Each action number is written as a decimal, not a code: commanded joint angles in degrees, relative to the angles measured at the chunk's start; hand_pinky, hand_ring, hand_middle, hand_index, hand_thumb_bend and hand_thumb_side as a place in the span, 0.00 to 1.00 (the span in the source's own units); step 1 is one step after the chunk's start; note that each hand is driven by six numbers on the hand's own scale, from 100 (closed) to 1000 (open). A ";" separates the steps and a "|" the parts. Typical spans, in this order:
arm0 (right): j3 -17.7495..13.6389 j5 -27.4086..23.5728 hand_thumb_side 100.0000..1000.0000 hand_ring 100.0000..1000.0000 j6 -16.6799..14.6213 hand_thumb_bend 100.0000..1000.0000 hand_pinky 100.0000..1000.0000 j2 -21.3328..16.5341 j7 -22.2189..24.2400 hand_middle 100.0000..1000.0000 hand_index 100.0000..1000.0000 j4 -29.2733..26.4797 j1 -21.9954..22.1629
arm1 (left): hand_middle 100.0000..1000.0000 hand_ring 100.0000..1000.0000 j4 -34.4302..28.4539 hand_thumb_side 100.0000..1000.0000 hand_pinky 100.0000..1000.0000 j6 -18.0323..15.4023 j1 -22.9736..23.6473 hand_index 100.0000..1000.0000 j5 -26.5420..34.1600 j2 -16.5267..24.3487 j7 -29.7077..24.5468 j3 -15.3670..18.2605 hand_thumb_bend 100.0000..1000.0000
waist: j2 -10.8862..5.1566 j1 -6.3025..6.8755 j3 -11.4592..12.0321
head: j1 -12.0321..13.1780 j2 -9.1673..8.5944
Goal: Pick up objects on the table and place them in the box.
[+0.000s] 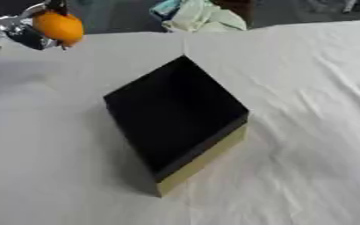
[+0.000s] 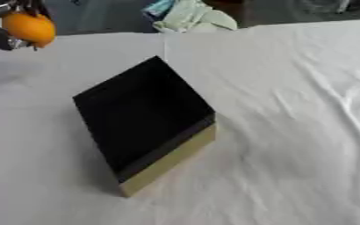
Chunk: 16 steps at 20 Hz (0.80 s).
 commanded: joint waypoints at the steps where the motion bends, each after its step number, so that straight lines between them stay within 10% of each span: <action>1: 0.14 -0.36 0.82 0.52 0.07 0.00 0.65 -1.10 0.40 0.54 0.80 -1.27 -0.73 | 0.48 0.41 -3.27 0.00 0.00 -1.23 -3.00 0.54 1.50 -0.41 -0.80 -1.63 0.34 | -1.27 0.25 -0.70 | 0.35 -0.12; 4: -0.01 -0.41 0.83 0.52 0.21 0.00 0.65 -1.06 0.34 0.54 0.80 -1.42 -0.63 | 0.48 0.42 -7.86 0.00 0.00 -4.03 -5.17 0.55 2.20 -2.80 -1.18 -6.20 0.23 | -1.36 0.29 -0.66 | 0.22 -0.18; 7: -0.16 -0.39 0.82 0.52 0.30 0.00 0.65 -1.03 0.11 0.54 0.80 -1.51 -0.51 | 0.48 0.41 -12.01 0.00 0.00 -6.02 -6.72 0.55 2.32 -4.71 -0.38 -10.31 0.33 | -1.44 0.19 -0.49 | 0.27 -0.14; 16: -0.10 -0.46 0.82 0.52 0.39 0.00 0.65 -0.64 0.16 0.54 0.80 -1.57 -0.36 | 0.47 0.40 -12.45 0.00 0.00 -8.07 -8.94 0.53 3.95 -13.62 -4.02 -14.05 0.26 | -1.40 -0.06 -0.60 | 0.59 0.07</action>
